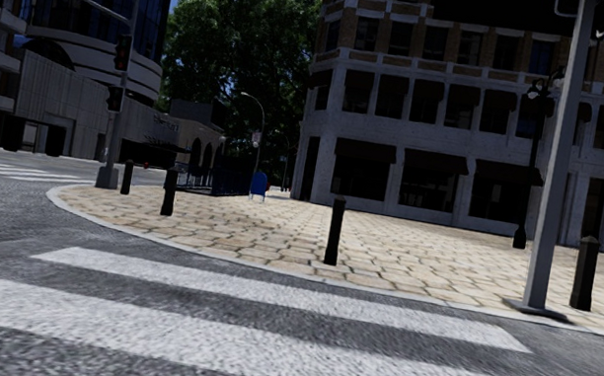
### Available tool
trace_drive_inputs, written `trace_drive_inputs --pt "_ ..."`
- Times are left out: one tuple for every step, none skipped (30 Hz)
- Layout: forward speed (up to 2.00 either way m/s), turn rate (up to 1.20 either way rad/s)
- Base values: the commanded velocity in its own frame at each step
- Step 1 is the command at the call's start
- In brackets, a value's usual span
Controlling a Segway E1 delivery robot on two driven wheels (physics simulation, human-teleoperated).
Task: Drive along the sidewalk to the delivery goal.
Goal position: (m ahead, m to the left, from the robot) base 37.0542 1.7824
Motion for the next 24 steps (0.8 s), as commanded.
trace_drive_inputs --pt "1.70 0.00" --pt "1.70 0.00" --pt "1.70 0.00" --pt "1.70 0.00" --pt "1.70 0.00" --pt "1.70 0.00" --pt "1.70 0.00" --pt "1.70 0.00" --pt "1.71 0.00" --pt "1.83 0.00" --pt "2.00 0.00" --pt "2.00 0.00" --pt "2.00 0.00" --pt "2.00 0.00" --pt "2.00 0.00" --pt "2.00 0.00" --pt "2.00 0.00" --pt "2.00 0.00" --pt "2.00 0.49" --pt "2.00 0.49" --pt "2.00 0.96" --pt "2.00 1.20" --pt "2.00 1.19" --pt "2.00 0.28"
